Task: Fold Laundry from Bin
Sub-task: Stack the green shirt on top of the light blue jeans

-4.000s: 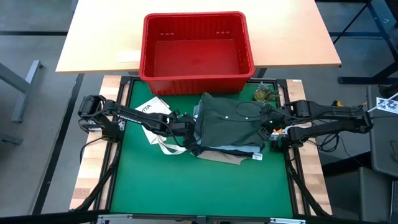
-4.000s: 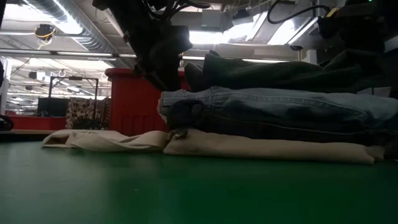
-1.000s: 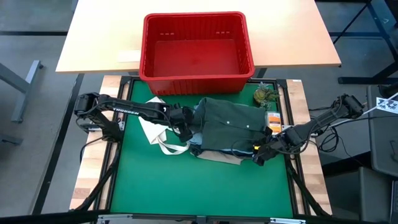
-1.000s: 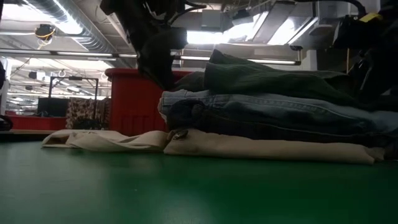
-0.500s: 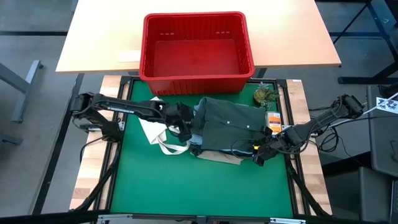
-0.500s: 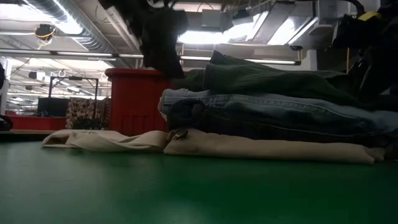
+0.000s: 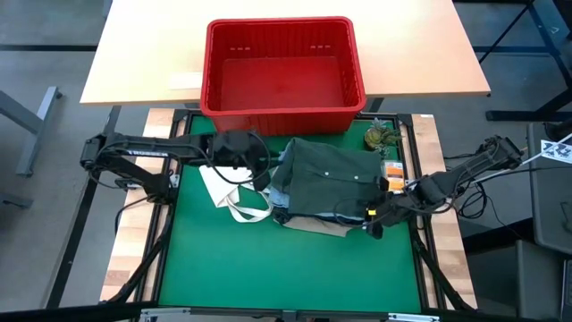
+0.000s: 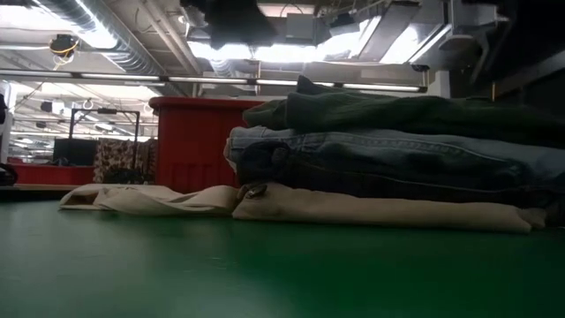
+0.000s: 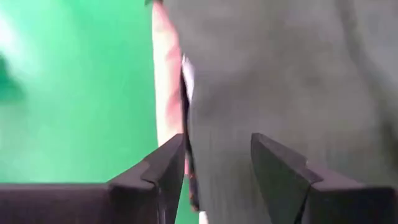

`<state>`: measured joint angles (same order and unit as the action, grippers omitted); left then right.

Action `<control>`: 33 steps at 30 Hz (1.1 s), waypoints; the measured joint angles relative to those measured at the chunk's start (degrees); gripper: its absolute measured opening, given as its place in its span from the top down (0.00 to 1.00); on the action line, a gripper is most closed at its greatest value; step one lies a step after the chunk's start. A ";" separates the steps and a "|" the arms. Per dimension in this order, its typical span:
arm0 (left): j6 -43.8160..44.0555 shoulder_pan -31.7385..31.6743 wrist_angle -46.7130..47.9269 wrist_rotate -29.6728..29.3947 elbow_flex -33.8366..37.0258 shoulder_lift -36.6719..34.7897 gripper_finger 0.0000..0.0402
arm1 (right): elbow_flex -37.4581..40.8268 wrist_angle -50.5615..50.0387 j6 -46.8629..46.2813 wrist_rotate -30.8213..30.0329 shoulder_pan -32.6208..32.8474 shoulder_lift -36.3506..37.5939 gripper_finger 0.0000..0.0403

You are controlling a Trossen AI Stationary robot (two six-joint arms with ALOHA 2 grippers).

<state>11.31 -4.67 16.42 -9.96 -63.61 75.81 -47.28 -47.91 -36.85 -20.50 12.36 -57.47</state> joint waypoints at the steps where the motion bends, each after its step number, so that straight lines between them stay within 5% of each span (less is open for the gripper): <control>1: -1.07 -0.02 -1.97 -0.04 0.00 0.33 0.72 | -1.29 -0.93 0.96 -1.38 0.00 0.00 0.54; 13: -5.29 -1.68 -19.36 0.05 0.00 7.23 0.73 | -13.92 -15.51 8.93 -25.71 -1.85 0.07 0.54; 20: -7.01 -2.76 -22.59 0.44 0.00 12.60 0.73 | -13.95 -23.64 8.86 -23.05 -14.97 0.09 0.54; 27: -7.04 -4.37 -23.73 0.46 0.00 17.11 0.73 | -13.50 -21.42 13.07 -20.72 -27.76 -0.07 0.54; 33: -7.07 -6.05 -23.10 -0.03 0.00 21.35 0.73 | -4.92 -15.33 15.85 -13.69 -35.79 -0.15 0.54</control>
<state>4.24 -10.72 -6.68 -9.99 -63.61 97.16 -52.20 -63.24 -21.00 -34.19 -23.43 -57.63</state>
